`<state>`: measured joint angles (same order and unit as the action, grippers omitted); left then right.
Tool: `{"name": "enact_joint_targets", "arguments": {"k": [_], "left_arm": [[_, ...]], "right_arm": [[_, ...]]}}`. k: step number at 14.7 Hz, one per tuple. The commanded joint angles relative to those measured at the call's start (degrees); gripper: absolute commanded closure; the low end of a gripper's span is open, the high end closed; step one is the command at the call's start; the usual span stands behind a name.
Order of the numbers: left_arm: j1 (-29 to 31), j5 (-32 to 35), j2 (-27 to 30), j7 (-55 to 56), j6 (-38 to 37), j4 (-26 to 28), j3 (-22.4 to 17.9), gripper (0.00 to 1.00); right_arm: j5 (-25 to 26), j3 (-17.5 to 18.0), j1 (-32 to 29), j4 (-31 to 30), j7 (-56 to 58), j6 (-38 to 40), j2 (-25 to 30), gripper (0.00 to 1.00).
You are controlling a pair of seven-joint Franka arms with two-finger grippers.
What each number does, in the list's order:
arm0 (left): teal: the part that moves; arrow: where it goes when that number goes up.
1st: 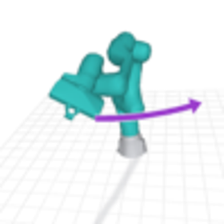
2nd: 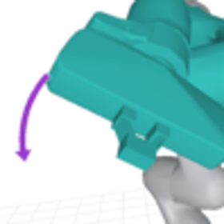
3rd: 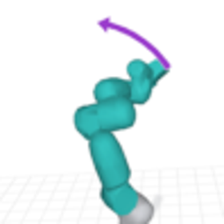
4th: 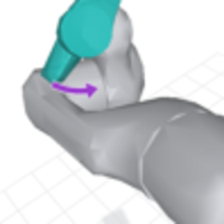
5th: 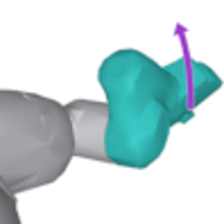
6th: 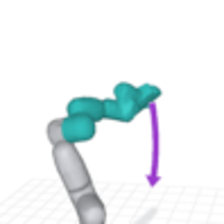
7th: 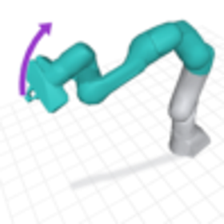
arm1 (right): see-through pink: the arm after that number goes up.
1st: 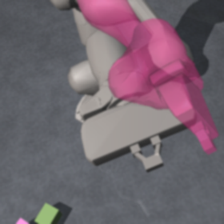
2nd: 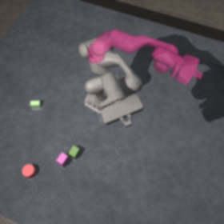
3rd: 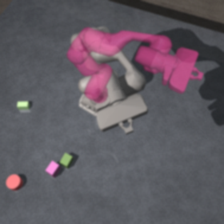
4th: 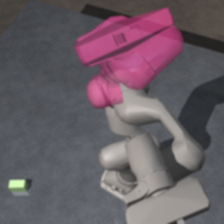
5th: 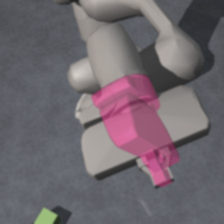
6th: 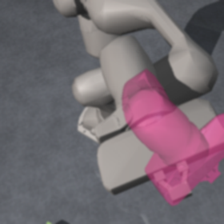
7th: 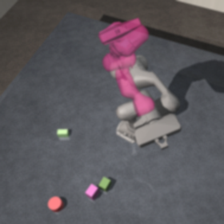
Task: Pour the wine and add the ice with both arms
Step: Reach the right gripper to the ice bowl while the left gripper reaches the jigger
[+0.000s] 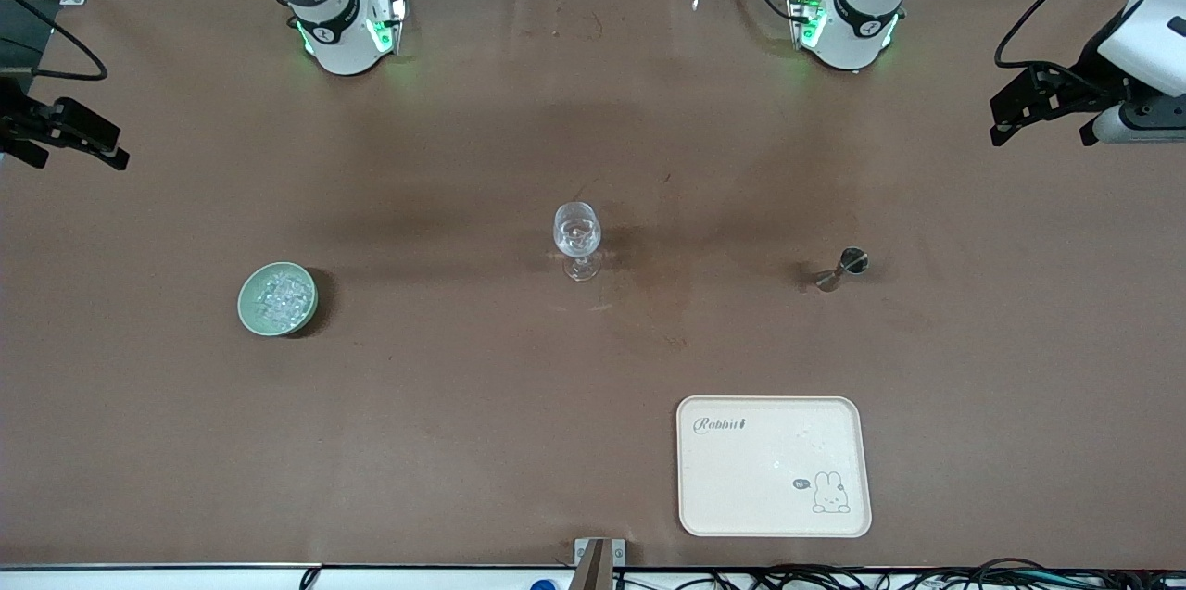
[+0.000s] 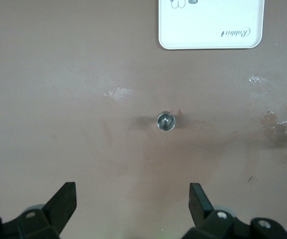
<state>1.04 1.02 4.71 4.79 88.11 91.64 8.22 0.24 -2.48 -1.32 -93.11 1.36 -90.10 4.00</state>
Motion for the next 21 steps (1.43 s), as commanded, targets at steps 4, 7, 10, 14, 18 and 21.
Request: {"name": "enact_joint_targets", "arguments": {"k": [4, 7, 10, 14, 18, 21], "left_arm": [[0.10, 0.99, -2.25, -0.04, -2.15, -2.16, 0.04, 0.00], [0.36, 1.35, -5.32, -1.01, -2.15, -4.62, -3.11, 0.00], [0.28, -2.32, -8.22, 0.47, -1.98, -4.98, -5.59, 0.00], [4.74, -6.28, -12.61, 10.12, -2.07, -4.10, -5.76, 0.00], [8.61, -15.32, -18.32, 19.10, -1.37, -2.78, -5.76, 0.00], [12.57, -24.46, -22.72, 20.08, 1.08, -0.07, -5.76, 0.00]], "right_arm": [[-0.68, -0.16, -0.08, 0.30, -0.04, 2.47, 0.57, 0.01], [-0.50, -0.25, -0.08, 0.29, 4.52, 2.56, 0.57, 0.01], [-0.33, -0.34, -0.08, -0.06, 4.44, 2.12, 0.49, 0.01], [-0.41, -0.25, -0.08, -0.32, 4.44, -0.07, -0.39, 0.01], [-0.41, -0.25, 0.01, -4.26, 4.27, -6.29, -2.85, 0.01], [-0.41, -0.25, 0.27, -4.89, 3.92, -10.44, -7.14, 0.01]]}}
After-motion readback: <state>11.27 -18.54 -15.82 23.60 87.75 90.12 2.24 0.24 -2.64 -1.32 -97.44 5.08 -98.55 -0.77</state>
